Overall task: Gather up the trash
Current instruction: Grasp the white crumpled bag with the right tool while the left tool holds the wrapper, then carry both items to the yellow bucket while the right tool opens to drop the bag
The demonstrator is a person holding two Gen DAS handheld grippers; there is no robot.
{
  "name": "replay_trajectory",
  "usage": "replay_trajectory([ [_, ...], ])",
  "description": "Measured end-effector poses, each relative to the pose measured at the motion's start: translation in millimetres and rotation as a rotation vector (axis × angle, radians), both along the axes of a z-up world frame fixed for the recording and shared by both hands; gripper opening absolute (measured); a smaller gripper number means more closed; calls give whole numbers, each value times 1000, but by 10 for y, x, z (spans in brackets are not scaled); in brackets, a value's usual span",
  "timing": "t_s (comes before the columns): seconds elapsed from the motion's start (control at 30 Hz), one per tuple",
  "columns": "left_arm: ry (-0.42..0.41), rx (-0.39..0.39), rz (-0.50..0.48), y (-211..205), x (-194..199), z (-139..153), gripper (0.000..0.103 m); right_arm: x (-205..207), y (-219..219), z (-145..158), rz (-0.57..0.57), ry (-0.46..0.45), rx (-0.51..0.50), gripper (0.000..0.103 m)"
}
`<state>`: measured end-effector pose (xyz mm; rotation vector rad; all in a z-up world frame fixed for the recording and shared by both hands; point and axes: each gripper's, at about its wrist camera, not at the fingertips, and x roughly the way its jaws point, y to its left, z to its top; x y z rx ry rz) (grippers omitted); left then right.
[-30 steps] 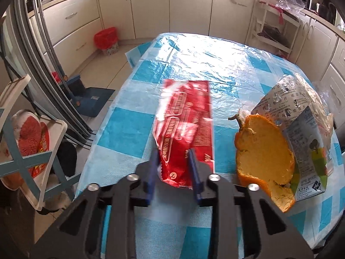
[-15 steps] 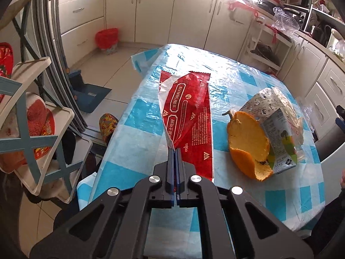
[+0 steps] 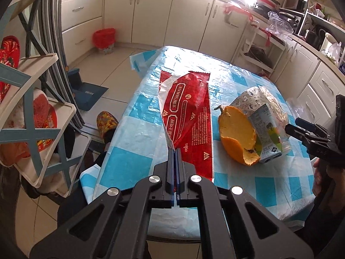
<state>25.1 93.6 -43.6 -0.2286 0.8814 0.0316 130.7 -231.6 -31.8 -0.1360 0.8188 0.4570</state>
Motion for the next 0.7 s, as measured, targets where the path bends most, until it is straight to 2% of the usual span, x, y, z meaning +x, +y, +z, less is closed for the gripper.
replay_trajectory([
  [0.13,-1,-6,-1,11,-2,1,1,81,74,-94,9,27,-7,83],
  [0.17,-1,-6,-2,13,-1,4,1,105,73,-111,11,40,13,79],
  [0.2,-3,-6,-1,13,-6,12,1,138,52,-130,12,68,43,62],
  [0.23,-5,-6,-1,15,-9,20,1,155,23,-122,11,85,74,50],
  [0.27,-7,-5,0,12,-13,31,1,162,-13,-110,1,86,93,47],
  [0.33,-9,-3,-1,6,-12,45,1,157,-79,-66,-4,83,132,31],
  [0.4,-11,-2,0,-5,-16,58,1,143,-145,-18,-17,76,167,22],
  [0.53,-18,6,-2,-38,-35,106,1,83,-295,87,-47,47,226,15],
  [0.7,-38,14,-6,-83,-81,227,1,14,-493,255,-90,-10,307,13],
])
